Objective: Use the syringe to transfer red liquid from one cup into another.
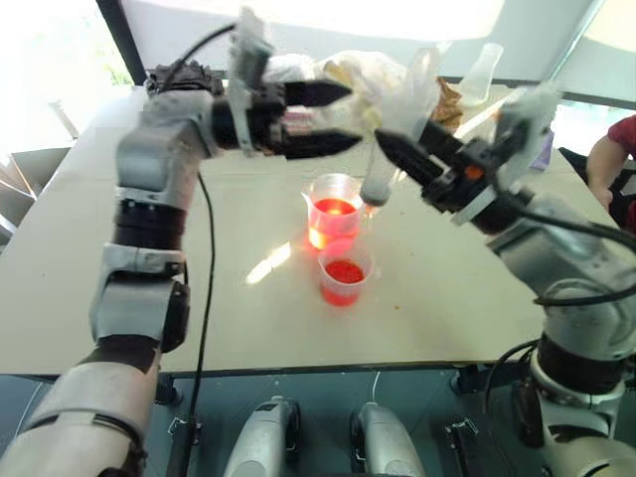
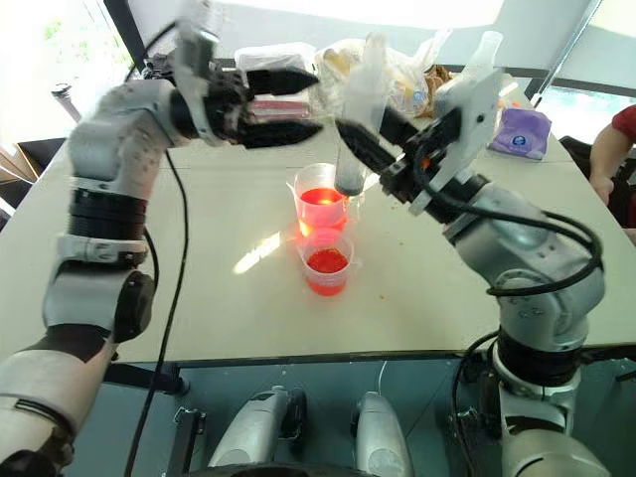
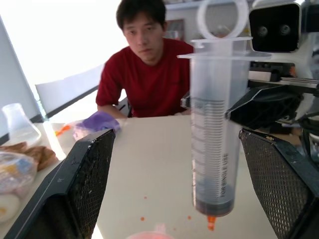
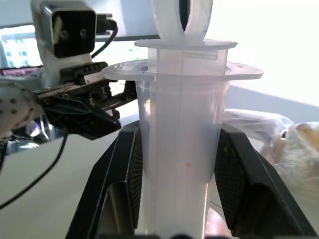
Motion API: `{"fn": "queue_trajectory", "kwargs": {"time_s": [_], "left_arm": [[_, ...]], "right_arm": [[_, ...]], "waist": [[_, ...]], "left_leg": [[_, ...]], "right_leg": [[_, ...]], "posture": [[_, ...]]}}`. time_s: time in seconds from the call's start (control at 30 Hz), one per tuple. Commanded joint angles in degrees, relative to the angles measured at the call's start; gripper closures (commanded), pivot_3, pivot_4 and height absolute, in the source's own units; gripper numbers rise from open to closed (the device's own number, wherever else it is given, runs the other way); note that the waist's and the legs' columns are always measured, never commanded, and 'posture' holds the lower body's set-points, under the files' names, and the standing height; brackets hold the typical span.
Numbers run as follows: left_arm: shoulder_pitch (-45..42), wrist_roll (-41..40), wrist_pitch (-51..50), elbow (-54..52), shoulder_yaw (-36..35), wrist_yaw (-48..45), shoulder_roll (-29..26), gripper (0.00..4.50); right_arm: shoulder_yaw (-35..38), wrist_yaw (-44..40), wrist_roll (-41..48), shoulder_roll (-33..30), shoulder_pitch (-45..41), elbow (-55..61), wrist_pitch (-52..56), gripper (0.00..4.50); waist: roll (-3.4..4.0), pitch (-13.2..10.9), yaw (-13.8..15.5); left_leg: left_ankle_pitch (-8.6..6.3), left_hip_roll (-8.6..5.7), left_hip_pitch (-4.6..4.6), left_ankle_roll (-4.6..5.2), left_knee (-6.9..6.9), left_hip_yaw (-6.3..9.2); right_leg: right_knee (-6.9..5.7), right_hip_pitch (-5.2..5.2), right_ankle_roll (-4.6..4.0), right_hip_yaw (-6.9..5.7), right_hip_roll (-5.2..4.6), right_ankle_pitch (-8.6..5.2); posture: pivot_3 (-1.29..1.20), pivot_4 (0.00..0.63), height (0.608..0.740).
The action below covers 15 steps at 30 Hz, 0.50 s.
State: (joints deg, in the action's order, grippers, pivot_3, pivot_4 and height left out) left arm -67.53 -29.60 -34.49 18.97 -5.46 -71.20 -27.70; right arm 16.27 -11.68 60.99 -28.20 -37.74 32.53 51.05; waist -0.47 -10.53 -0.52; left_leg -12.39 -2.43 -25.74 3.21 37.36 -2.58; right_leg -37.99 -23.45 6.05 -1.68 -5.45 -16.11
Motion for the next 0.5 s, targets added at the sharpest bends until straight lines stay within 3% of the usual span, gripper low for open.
{"fn": "queue_trajectory", "kwargs": {"time_s": [0.03,0.1,0.2,0.33,0.5], "left_arm": [[1.8,-5.7,-8.5,-5.8,-5.6,3.6,-4.6,0.29],[6.5,-6.1,-10.5,-9.7,-6.8,5.1,-8.2,0.29],[14.5,-6.2,-11.9,-16.4,-8.0,6.8,-12.9,0.29],[23.3,-7.5,-12.9,-23.6,-10.1,10.0,-15.7,0.29],[35.4,-9.6,-13.3,-34.0,-12.6,16.2,-14.3,0.29]], "right_arm": [[5.7,4.9,14.6,-3.3,-3.8,-3.7,2.9,2.99],[6.7,6.2,17.2,-6.9,-6.0,-9.4,4.9,2.99],[4.5,4.7,13.6,-14.4,-8.8,-19.4,10.0,2.99],[-6.2,-0.2,6.6,-23.0,-15.1,-34.8,24.4,2.99],[-19.1,-10.1,-5.5,-20.9,-28.8,-59.1,34.1,2.99]], "waist": [[0.00,0.0,-0.1],[0.01,0.0,-0.2],[0.03,0.0,-0.2],[0.02,0.0,-0.3],[0.11,0.0,-0.9]], "left_leg": [[0.00,0.00,0.01,0.00,0.00,0.02],[-0.01,-0.01,0.09,-0.01,-0.02,0.02],[-0.01,-0.01,0.30,-0.02,-0.13,-0.03],[-0.03,-0.01,0.20,-0.04,-0.17,-0.02],[-0.06,-0.01,0.16,-0.03,-0.42,-0.08]], "right_leg": [[0.01,0.02,0.00,-0.02,-0.01,0.00],[0.05,0.10,0.00,-0.01,-0.05,0.00],[0.17,0.29,-0.02,0.01,-0.09,0.00],[0.33,0.22,-0.07,0.00,-0.14,0.00],[0.75,0.19,-0.36,0.08,-0.15,0.00]], "posture": [[0.00,0.150,0.740],[0.00,0.150,0.740],[0.00,0.150,0.740],[0.00,0.150,0.740],[0.00,0.150,0.740]]}}
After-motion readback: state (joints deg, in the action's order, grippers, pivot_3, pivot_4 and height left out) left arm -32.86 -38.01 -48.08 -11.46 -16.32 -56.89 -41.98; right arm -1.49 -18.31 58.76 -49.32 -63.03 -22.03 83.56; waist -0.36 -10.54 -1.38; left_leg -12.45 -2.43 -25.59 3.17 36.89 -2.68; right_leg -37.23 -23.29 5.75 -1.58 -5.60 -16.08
